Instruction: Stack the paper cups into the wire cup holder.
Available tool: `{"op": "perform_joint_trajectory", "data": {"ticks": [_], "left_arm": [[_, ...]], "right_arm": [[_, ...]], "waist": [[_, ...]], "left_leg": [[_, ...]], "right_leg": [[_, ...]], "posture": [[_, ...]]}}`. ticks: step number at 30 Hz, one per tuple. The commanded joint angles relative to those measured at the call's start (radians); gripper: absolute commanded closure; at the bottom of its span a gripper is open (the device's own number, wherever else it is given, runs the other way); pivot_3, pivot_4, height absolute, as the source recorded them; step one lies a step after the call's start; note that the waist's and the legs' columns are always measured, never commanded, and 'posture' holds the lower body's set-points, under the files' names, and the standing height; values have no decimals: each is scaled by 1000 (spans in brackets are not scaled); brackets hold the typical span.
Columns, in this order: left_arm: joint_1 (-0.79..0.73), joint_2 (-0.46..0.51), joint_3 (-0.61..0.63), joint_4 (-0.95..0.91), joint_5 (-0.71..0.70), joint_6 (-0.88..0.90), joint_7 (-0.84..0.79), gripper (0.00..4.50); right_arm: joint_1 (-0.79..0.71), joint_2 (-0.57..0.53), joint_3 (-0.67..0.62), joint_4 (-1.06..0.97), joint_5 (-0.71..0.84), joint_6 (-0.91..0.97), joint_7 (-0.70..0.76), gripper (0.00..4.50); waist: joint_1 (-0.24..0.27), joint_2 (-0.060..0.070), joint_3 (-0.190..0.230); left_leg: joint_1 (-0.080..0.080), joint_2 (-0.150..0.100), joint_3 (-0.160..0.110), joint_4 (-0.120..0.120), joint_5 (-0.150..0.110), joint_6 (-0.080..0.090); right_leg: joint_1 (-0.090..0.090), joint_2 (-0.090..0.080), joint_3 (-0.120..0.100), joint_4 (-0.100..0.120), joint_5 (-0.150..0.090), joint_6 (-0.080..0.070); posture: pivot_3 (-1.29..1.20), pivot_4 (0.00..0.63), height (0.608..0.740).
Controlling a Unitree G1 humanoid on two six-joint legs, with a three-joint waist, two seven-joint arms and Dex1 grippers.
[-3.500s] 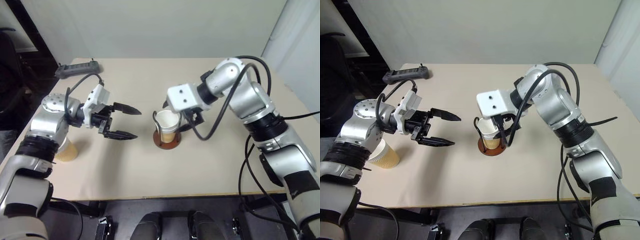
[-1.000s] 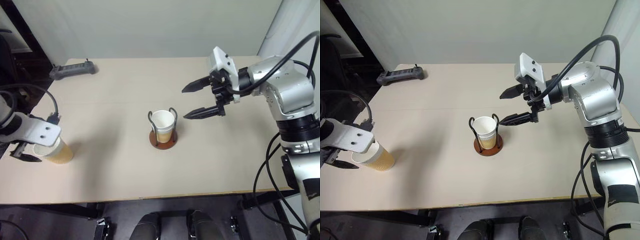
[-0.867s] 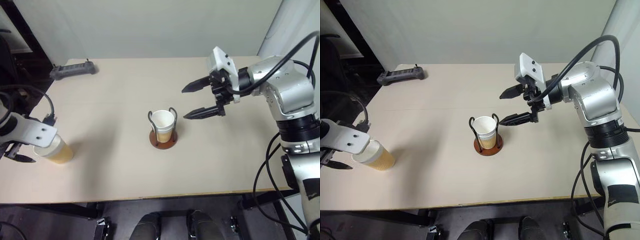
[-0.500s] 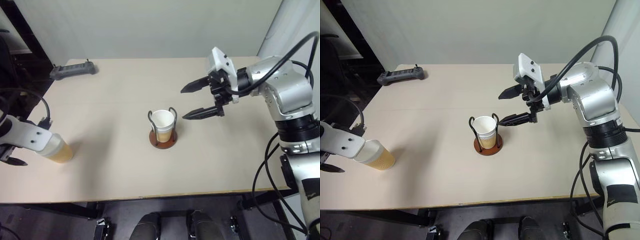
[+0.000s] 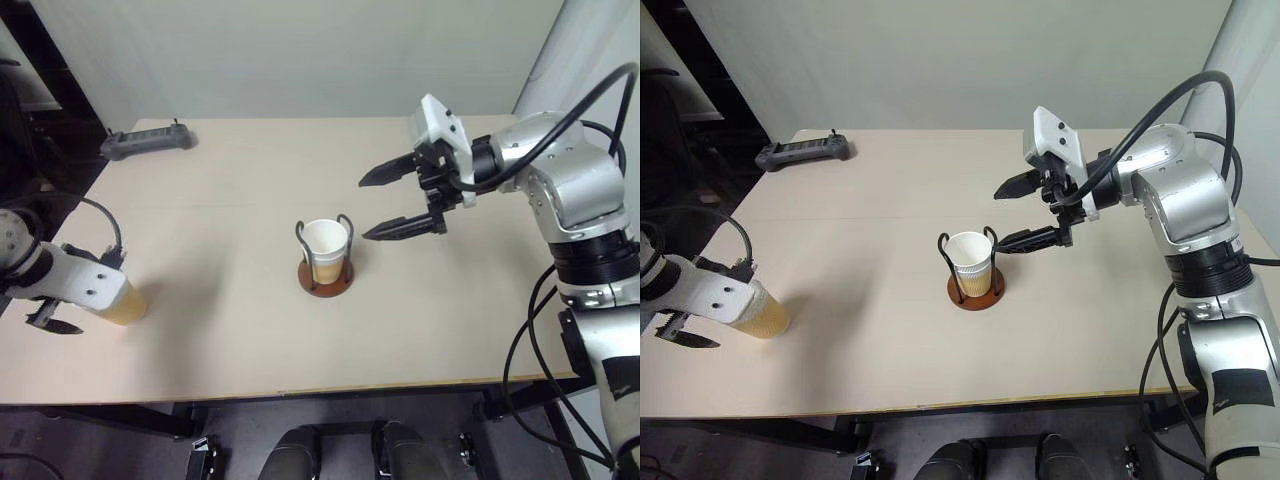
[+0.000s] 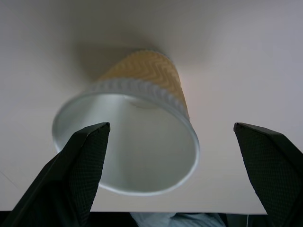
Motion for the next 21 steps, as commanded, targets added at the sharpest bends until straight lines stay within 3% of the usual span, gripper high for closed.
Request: {"op": "perform_joint_trajectory", "data": {"ticks": [1, 4, 13, 14, 21], "left_arm": [[-28, -6, 11, 29, 25, -37, 46, 178], [-31, -25, 18, 42, 27, -69, 85, 932], [-93, -51, 15, 90, -55, -111, -28, 4287], [-107, -56, 13, 99, -57, -120, -37, 4486], [-254, -130, -5, 211, -47, -170, -56, 4486]], "right_arm": [[-9, -5, -10, -32, 16, 2, -4, 5], [-9, -6, -11, -36, 16, 7, -5, 0], [-11, -11, -10, -29, 10, 10, -5, 0], [-11, -11, -10, -28, 10, 10, -5, 0], [-11, -13, -4, -21, 5, 4, -2, 0]], "waist": [[0, -1, -1], [0, -2, -1], [1, -4, -2], [1, -4, -2], [2, -4, -2]], "left_leg": [[0, 0, 0, 0, 0, 0], [0, 0, 0, 0, 1, -1], [0, 0, -1, 0, 2, -3], [0, 0, -1, 0, 2, -3], [0, -1, -1, 0, 2, -2]], "right_leg": [[0, 0, 0, 1, 0, 0], [-1, 0, 0, 2, 0, 0], [-2, 0, 0, 4, 0, -1], [-2, 0, 0, 4, 0, -1], [-2, 0, 0, 4, 1, -1]], "posture": [[0, 150, 740], [0, 150, 740], [0, 150, 740], [0, 150, 740], [0, 150, 740]]}}
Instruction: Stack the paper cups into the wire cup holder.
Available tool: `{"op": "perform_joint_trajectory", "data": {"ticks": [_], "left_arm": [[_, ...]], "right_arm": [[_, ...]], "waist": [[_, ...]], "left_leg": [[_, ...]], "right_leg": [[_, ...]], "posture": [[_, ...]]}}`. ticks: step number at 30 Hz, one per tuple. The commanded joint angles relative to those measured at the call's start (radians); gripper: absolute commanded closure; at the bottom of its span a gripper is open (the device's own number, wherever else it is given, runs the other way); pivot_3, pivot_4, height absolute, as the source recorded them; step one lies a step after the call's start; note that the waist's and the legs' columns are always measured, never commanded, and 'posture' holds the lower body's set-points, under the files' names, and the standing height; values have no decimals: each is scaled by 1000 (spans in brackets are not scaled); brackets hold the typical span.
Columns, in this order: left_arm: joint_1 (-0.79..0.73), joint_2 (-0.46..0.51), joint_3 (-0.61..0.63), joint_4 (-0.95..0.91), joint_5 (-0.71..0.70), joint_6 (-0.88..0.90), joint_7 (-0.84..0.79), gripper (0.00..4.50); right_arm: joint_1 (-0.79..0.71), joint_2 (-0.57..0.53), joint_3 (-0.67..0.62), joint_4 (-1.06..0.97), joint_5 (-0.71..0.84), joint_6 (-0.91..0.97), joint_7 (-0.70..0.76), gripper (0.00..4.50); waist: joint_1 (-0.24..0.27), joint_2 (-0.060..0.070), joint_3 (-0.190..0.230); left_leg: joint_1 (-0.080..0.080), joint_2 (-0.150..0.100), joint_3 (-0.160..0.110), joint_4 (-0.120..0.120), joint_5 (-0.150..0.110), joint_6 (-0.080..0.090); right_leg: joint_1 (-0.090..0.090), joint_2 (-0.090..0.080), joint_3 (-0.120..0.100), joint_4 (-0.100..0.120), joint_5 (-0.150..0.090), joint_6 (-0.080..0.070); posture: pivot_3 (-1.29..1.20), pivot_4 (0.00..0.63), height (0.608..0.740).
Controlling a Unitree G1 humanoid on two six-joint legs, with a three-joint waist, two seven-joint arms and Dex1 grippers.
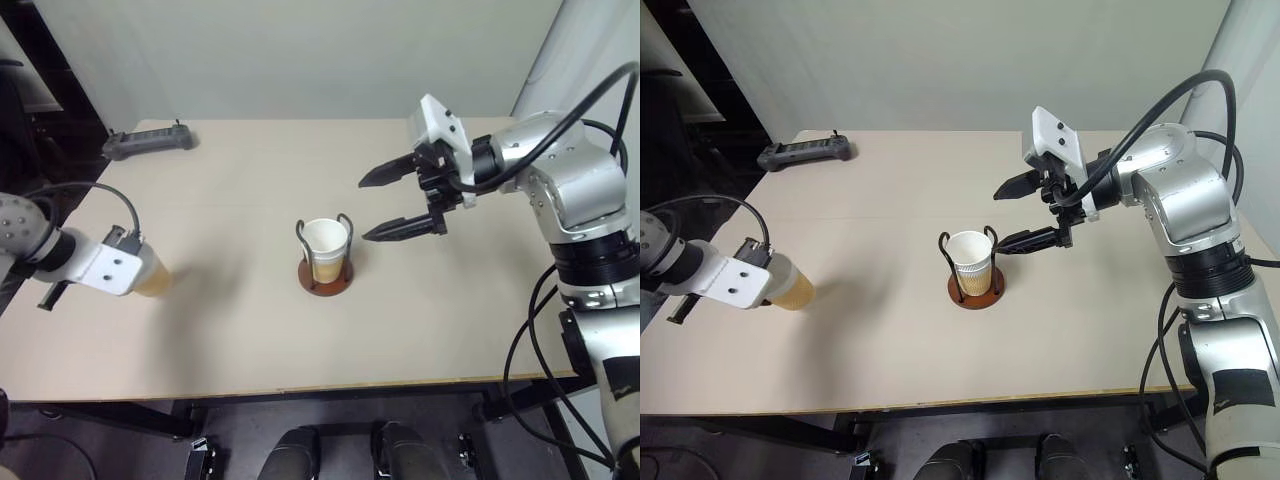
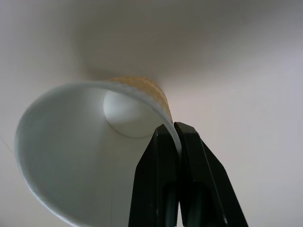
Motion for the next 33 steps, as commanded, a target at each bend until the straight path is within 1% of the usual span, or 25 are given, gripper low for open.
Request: {"op": "perform_joint_trajectory", "data": {"ticks": [1, 4, 7, 13, 14, 15, 16, 18, 22, 26, 33], "left_arm": [[-96, -18, -2, 68, 26, -11, 7, 4486], [-188, -52, -35, 138, 68, -7, -7, 4486], [-254, -92, -58, 192, 79, -9, -41, 4486], [-320, -153, -72, 284, 86, -54, -43, 4486], [-327, -162, -72, 295, 88, -65, -33, 4486], [-334, -172, -72, 307, 90, -69, -24, 4486], [-342, -182, -73, 317, 94, -76, -9, 4486], [-362, -210, -73, 341, 105, -78, 34, 4486], [-415, -283, -65, 387, 141, -81, 230, 4486], [-436, -316, -68, 422, 133, -69, 224, 4486], [-435, -338, -63, 440, 120, -50, 204, 4486]], "right_arm": [[-12, -8, -4, -11, 5, -8, 0, 0], [-11, -15, -1, 4, -3, -19, 4, 0], [-8, -22, 1, 18, -11, -29, 1, 0], [5, -37, -3, 24, -17, -37, -9, 0], [7, -40, -5, 23, -18, -37, -11, 0], [10, -44, -6, 22, -19, -38, -12, 0], [12, -48, -7, 22, -20, -40, -12, 0], [15, -56, -9, 24, -23, -43, -13, 0], [16, -70, -10, 25, -24, -48, -14, 0], [17, -81, -14, 22, -24, -47, -17, 0], [21, -92, -14, 17, -18, -45, -23, 0]], "waist": [[0, 0, 0], [0, 0, 0], [0, 0, 0], [1, 0, 0], [1, 0, 0], [1, 0, 0], [1, 0, 0], [1, 0, 0], [6, -1, 0], [6, -1, 0], [5, -1, 0]], "left_leg": [[0, 0, 0, 0, 0, 0], [0, 0, 0, 0, 1, 0], [0, 0, 0, 0, 1, 0], [-1, 0, 0, 0, 3, 4], [-1, 0, 0, 0, 3, 4], [-1, 0, 0, 0, 7, 11], [-1, 0, 0, 0, 8, 13], [-1, 0, 0, 0, 8, 13], [-1, 0, 0, 0, 8, 12], [-1, -1, 0, 0, 8, 12], [-1, 0, 0, 0, 9, 14]], "right_leg": [[0, 0, 0, 0, 0, 0], [0, 0, 0, 0, 0, 0], [0, 0, 0, -1, 0, 0], [0, 0, 0, -1, 0, 1], [0, 0, 0, -1, -1, 1], [0, 0, 0, -1, -1, 1], [0, 0, 0, -1, -1, 2], [0, 0, 0, -1, -1, 2], [1, 0, 0, -1, -1, 3], [1, 0, 0, -1, 0, 4], [1, 1, 0, -2, 0, 11]], "posture": [[0, 150, 740], [0, 150, 740], [0, 150, 740], [0, 150, 740], [0, 150, 740], [0, 150, 740], [0, 150, 740], [0, 150, 740], [0, 150, 740], [0, 150, 740], [0, 150, 740]]}}
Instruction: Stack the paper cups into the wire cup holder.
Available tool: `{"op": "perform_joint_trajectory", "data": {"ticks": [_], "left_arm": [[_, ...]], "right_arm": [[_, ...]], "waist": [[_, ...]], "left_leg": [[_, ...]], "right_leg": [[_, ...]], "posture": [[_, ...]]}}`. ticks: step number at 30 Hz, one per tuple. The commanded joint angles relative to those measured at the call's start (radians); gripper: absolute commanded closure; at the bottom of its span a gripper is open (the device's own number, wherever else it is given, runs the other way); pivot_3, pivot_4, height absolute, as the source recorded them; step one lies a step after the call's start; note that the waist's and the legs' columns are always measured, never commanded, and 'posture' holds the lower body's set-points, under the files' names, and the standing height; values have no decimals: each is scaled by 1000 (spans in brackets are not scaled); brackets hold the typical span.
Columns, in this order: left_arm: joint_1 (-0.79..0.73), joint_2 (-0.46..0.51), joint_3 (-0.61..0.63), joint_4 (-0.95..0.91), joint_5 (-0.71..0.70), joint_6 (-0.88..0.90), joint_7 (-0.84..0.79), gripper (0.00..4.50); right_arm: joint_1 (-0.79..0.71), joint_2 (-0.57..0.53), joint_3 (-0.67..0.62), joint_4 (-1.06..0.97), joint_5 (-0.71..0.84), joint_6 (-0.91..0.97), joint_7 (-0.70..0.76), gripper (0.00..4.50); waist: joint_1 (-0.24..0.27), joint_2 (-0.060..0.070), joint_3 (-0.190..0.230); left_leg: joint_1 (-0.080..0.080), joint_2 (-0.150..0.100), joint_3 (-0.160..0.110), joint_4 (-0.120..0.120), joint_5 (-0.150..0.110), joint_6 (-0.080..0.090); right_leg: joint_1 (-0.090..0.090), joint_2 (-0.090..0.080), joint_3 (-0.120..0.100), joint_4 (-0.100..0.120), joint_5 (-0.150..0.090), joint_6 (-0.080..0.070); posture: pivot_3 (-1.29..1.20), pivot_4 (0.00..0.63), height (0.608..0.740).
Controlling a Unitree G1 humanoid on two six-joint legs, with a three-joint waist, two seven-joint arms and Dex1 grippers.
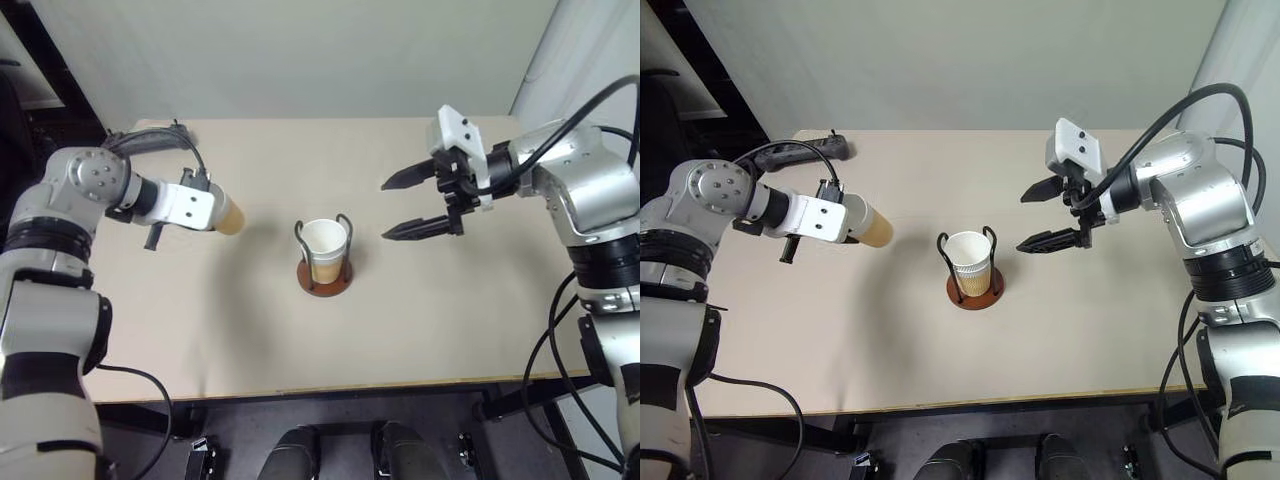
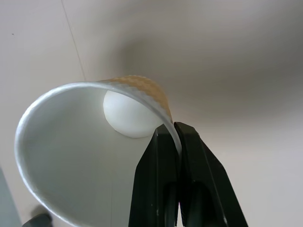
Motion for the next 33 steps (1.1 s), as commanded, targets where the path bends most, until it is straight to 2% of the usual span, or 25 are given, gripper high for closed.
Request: {"op": "perform_joint_trajectory", "data": {"ticks": [1, 12, 22, 33], "left_arm": [[-25, 4, 20, 5, -19, 15, -22, 4486], [-113, -41, 38, 14, -44, 128, -74, 4486], [-228, -176, 70, 30, -99, 220, -218, 4486], [-290, -279, 90, 17, -188, 291, -319, 4486]], "right_arm": [[-10, -10, -31, -25, 4, -8, -7, 0], [-9, -37, -28, 0, -4, -30, 17, 0], [3, -70, -124, 211, 12, -249, 71, 0], [41, -79, -200, 271, 62, -234, 121, 0]], "waist": [[1, 0, 0], [4, 0, 0], [14, 0, 1], [14, 1, 1]], "left_leg": [[0, 0, 0, 0, 0, 0], [-1, -1, 0, 0, 0, 1], [-6, -2, 0, 0, 0, 4], [-7, -1, 4, 3, -6, 12]], "right_leg": [[0, 0, 0, 0, 0, 0], [1, -1, 1, -1, 0, 1], [3, 1, 0, -12, 5, 7], [4, -1, 1, -16, 6, 13]], "posture": [[0, 150, 740], [0, 150, 740], [0, 150, 740], [0, 150, 740]]}}
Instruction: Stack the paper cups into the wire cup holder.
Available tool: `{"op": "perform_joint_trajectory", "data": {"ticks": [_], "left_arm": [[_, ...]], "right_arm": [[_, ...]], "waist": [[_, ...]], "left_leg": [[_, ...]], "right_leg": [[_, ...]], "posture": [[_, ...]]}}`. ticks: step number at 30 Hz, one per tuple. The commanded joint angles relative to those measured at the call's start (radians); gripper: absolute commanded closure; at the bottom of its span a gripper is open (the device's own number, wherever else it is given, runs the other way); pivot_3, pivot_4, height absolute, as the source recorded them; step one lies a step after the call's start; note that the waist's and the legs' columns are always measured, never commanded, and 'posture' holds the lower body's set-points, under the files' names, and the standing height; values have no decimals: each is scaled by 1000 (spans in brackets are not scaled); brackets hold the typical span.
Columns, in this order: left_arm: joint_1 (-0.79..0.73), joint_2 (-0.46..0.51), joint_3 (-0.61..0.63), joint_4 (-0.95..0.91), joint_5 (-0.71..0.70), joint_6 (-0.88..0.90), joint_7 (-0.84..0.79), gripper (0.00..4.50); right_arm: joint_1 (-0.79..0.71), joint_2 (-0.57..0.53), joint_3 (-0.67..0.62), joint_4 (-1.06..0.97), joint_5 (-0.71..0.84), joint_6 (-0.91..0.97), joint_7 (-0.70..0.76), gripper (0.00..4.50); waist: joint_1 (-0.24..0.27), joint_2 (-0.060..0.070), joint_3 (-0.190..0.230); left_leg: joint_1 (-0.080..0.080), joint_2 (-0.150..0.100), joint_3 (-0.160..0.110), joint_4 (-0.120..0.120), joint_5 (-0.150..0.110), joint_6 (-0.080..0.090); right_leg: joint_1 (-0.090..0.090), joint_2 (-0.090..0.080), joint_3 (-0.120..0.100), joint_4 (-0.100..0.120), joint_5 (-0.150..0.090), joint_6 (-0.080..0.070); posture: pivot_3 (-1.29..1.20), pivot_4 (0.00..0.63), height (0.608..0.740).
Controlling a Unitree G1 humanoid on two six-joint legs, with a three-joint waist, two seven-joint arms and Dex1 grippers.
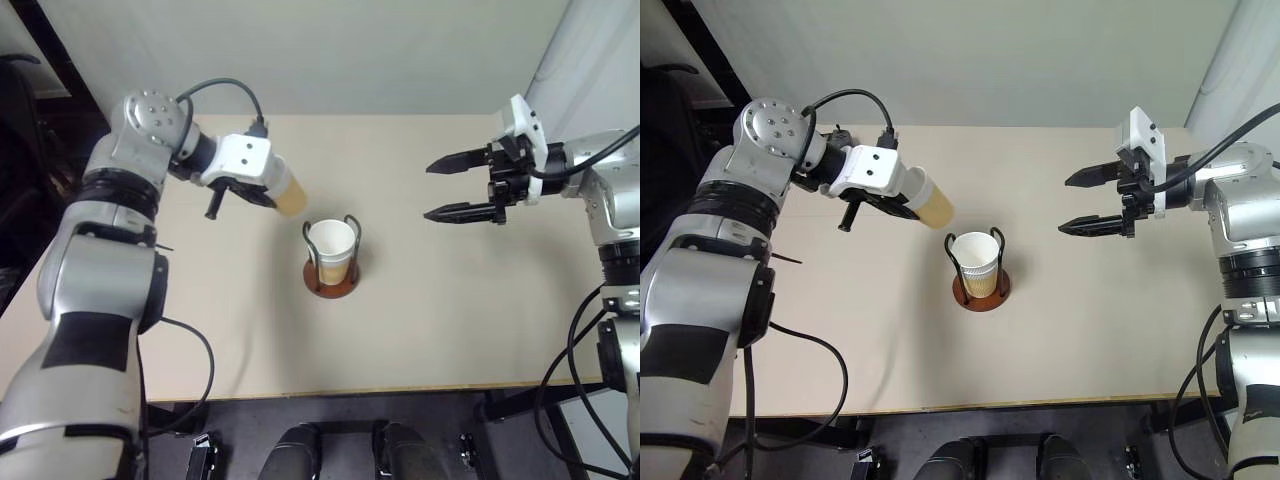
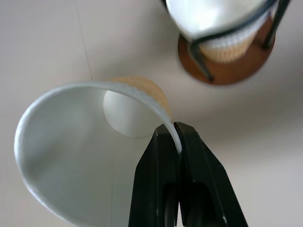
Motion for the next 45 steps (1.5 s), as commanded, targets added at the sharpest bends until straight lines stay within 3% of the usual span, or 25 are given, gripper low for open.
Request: {"op": "perform_joint_trajectory", "data": {"ticks": [1, 7, 13, 24, 30, 45], "left_arm": [[-75, -29, 7, -19, -64, 46, -42, 4486], [-136, -85, -64, -41, -165, 104, -42, 4486], [-144, -82, -200, -79, -255, 103, -42, 4486], [-153, 10, -502, -254, -542, 196, -42, 4486], [-179, 52, -599, -320, -648, 229, -42, 4486], [-206, 150, -807, -426, -786, 214, -42, 4486]], "right_arm": [[-13, -26, -38, -3, 29, 29, 32, 0], [-17, -35, -37, -15, 30, 61, 46, 0], [-11, -39, -56, -14, 43, 29, 67, 0], [5, -59, -64, -15, 64, 41, 122, 0], [11, -86, -47, -17, 82, 49, 137, 0], [7, -88, -45, -10, 85, 47, 137, 0]], "waist": [[1, 0, 0], [6, 1, 0], [5, 1, 1], [7, 1, 1], [14, 2, 1], [13, 3, 1]], "left_leg": [[0, 0, 1, 1, 0, 0], [0, 0, -1, 4, -1, 2], [2, 0, 1, 8, -1, 2], [0, 0, -1, 15, -4, 4], [0, -1, -2, 15, -4, 4], [2, -1, -1, 15, -4, 4]], "right_leg": [[0, 0, 0, 0, 0, 0], [4, -2, 1, -1, -1, 1], [6, 0, 1, 0, 0, 3], [9, -1, 2, 0, 0, 6], [10, -1, 1, 0, 0, 6], [12, 0, 1, -1, -2, 8]], "posture": [[0, 150, 740], [0, 150, 740], [0, 150, 740], [0, 150, 740], [0, 150, 740], [0, 150, 740]]}}
